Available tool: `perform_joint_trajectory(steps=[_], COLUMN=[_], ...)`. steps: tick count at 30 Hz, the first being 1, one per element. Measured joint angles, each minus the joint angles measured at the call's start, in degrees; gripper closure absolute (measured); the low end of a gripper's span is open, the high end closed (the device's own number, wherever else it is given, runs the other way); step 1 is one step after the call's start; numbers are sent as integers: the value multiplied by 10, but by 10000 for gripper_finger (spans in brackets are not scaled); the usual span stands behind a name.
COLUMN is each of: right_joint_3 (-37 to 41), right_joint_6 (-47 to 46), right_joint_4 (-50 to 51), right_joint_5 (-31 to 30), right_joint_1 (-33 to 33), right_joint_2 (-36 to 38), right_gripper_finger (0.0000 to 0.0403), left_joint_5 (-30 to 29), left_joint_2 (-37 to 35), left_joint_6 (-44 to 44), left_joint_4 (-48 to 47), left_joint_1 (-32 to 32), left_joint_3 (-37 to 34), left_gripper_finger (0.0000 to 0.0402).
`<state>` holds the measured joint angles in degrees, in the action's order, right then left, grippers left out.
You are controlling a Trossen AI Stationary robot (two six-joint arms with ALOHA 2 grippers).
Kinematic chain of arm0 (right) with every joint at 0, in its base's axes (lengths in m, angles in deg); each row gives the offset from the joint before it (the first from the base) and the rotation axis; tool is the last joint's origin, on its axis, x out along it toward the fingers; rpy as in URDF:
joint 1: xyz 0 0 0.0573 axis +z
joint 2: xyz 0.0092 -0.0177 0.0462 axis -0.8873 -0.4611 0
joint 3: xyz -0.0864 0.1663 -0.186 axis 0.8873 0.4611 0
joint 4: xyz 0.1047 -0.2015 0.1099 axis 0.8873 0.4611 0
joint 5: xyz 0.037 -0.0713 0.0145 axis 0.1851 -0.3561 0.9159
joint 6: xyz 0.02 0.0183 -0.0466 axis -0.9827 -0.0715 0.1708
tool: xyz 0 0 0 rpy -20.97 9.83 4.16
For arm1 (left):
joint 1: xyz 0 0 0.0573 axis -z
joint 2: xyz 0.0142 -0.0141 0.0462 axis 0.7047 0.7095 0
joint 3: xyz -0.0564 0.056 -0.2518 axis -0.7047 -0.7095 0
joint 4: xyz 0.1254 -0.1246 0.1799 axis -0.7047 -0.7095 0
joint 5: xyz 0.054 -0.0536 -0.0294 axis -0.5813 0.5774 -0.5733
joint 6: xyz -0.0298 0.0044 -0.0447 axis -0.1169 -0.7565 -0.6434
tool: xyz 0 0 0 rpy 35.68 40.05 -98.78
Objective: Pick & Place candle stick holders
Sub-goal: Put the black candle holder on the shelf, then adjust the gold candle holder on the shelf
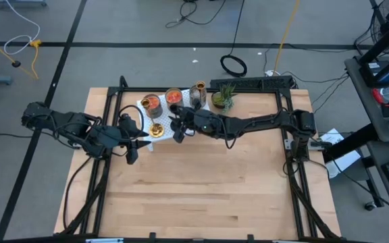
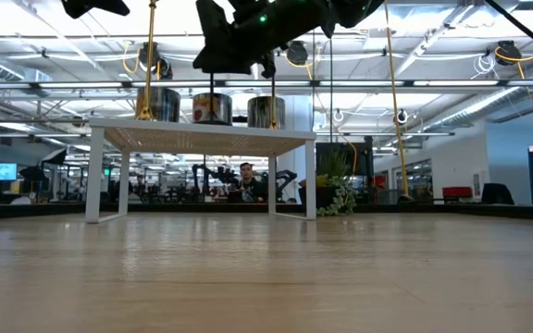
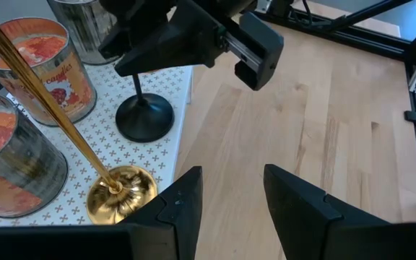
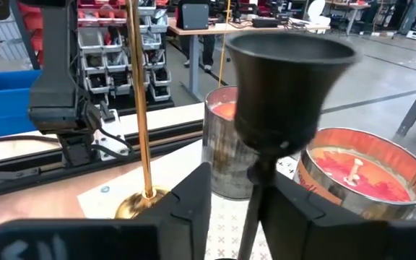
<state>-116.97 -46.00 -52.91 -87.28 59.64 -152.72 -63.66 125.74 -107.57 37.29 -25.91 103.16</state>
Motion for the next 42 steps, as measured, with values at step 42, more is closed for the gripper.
perform_joint_trajectory(steps=[42], right_joint_3=[1], right_joint_6=[71], right_joint_4=[188], right_joint_5=[-167], right_joint_1=[82], right_joint_2=[43], right_gripper_finger=[257], left_joint_5=[0], left_joint_2=[0], left_joint_6=[-16], left_joint_4=[0], left_joint_1=[0], left_joint_3=[0], left_gripper_finger=[250])
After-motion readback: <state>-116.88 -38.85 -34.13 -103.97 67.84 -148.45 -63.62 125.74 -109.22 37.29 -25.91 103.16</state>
